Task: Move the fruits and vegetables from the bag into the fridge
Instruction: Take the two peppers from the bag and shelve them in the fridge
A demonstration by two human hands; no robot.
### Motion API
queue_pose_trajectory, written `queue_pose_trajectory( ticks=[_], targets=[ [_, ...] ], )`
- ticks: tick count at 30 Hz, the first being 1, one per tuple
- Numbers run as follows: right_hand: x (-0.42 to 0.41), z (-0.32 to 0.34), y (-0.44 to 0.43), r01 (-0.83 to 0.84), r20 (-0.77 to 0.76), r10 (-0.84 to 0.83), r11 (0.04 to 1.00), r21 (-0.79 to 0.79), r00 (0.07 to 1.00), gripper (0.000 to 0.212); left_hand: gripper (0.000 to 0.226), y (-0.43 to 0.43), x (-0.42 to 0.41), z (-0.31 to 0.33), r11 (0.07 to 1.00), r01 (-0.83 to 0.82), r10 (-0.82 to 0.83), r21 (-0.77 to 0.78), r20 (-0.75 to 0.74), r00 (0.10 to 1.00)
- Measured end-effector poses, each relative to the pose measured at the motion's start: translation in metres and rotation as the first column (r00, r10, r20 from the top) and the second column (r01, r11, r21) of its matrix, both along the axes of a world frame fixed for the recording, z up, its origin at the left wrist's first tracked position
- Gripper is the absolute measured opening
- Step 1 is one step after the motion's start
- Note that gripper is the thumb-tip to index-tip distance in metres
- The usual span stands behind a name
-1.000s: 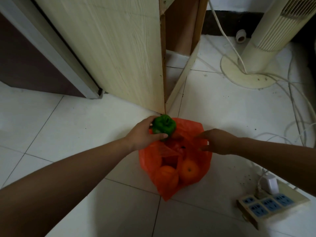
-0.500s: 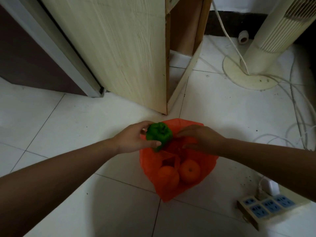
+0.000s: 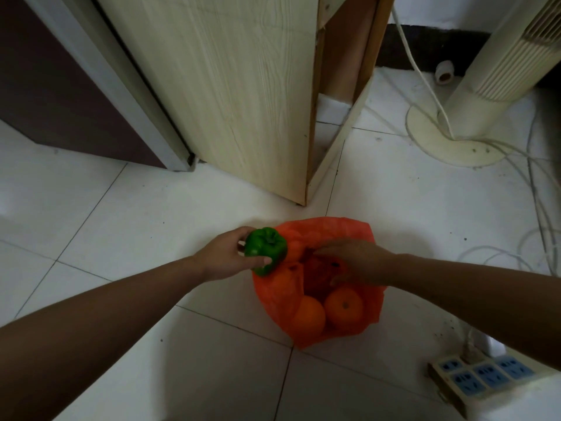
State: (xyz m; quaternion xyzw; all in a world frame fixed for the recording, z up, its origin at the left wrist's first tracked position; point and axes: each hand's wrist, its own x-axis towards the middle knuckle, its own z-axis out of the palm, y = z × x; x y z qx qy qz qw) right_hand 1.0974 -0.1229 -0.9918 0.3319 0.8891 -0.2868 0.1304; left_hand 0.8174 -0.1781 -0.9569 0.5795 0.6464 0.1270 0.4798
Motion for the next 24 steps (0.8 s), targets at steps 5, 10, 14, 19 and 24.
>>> queue_pose_trajectory(
  ticks=[5, 10, 14, 19, 24],
  targets=[
    [-0.004, -0.008, -0.003, -0.049, 0.095, 0.044, 0.998, 0.048, 0.994, 0.083, 0.059, 0.004, 0.002, -0.005, 1.0, -0.028, 0.028, -0.012, -0.003, 1.0],
    [-0.002, -0.009, -0.002, -0.042, 0.086, 0.033, 0.993, 0.109, 0.996, 0.078, 0.059, 0.006, 0.002, -0.007, 0.999, -0.03, 0.03, -0.027, 0.008, 1.0],
    [0.005, 0.005, -0.006, -0.043, 0.035, 0.039, 0.99, 0.135, 0.999, 0.08, 0.052, 0.008, 0.002, -0.004, 0.999, -0.033, 0.033, -0.022, 0.025, 0.999],
    [0.017, 0.036, -0.009, 0.169, -0.193, -0.149, 0.981, 0.091, 0.97, 0.077, 0.045, 0.016, 0.007, 0.007, 0.998, -0.059, 0.056, 0.034, 0.087, 0.995],
    [0.019, 0.046, 0.004, 0.344, -0.35, -0.331, 0.938, -0.027, 0.876, 0.073, 0.061, 0.028, 0.018, 0.015, 0.994, -0.1, 0.094, 0.038, 0.136, 0.986]
  ],
)
